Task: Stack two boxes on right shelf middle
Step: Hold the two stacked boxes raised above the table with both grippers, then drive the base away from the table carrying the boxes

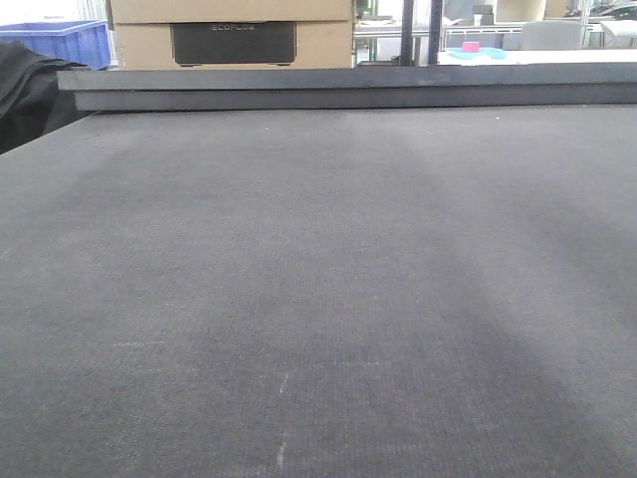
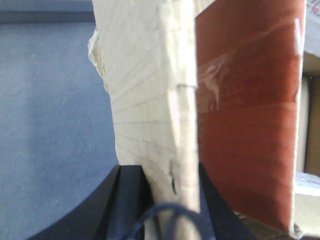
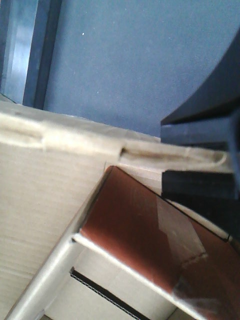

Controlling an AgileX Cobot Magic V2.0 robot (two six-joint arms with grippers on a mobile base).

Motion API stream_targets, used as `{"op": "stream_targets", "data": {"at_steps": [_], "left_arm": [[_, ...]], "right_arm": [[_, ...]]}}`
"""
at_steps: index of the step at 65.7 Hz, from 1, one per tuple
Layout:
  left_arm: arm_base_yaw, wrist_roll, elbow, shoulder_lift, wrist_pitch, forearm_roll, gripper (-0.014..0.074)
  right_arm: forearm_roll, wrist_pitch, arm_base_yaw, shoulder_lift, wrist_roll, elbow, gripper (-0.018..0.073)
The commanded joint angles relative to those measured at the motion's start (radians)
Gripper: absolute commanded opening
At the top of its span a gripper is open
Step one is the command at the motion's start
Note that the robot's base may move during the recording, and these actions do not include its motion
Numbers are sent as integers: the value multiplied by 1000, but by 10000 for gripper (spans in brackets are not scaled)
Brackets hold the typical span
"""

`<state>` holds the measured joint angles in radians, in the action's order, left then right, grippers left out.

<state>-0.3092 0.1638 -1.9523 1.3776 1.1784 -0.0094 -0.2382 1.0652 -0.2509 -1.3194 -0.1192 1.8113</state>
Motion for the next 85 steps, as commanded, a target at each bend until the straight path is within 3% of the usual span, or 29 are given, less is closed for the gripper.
{"op": "stream_targets", "data": {"at_steps": [1,85], "left_arm": [[6,-3,-15,-17,-76,-4,-111],[6,-3,-15,-17,-76,-4,-111]], "right_arm": [[23,-42,7,10,-21,12,-151],[23,-58,7,-19,-21,12,-151]]}}
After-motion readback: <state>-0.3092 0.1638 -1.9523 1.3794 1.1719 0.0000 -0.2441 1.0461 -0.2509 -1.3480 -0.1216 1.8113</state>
